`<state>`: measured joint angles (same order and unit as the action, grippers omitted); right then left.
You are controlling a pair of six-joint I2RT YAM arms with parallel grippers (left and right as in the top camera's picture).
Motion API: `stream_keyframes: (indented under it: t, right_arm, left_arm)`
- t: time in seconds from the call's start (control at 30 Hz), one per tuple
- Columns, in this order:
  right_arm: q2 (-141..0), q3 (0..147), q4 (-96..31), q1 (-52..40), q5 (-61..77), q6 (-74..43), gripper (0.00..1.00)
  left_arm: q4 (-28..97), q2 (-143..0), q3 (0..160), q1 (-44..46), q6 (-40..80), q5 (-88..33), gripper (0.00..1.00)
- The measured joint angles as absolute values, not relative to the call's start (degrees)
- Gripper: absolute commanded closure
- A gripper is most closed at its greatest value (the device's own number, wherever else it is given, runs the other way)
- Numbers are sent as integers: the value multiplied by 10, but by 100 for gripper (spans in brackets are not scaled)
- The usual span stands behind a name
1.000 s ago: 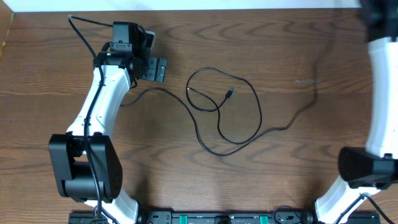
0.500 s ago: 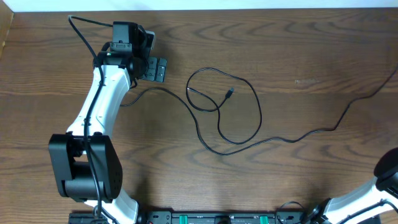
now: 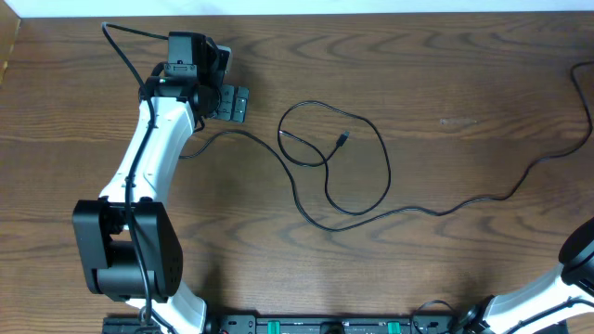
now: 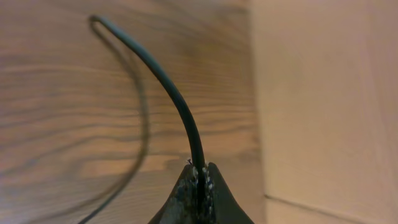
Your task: Untangle cables
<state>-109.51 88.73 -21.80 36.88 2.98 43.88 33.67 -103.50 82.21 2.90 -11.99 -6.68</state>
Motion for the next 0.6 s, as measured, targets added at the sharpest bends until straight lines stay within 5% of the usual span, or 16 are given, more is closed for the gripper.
stream_keyframes:
  t: [0.1,0.17,0.23,0.27,0.3,0.6]
  right_arm:
    - [-1095,860,-211,369,77,470,94]
    - [-1095,841,-206,368,95,484,73]
    - [-1095,832,-203,368,106,492,44]
    - [-1095,830,-203,368,109,493,17]
    - [-1095,828,-203,367,110,496,1]
    - [-1095,828,-203,343,176,474,1]
  left_arm:
    - [337,-1035,822,29,-120,-67,2]
    - [337,-1035,822,29,-120,-67,2]
    - [337,-1035,822,29,-120,-67,2]
    - [337,-1035,822,29,-120,-67,2]
    - [337,-1035,822,29,-120,-67,2]
    - [337,-1035,822,29,-120,-67,2]
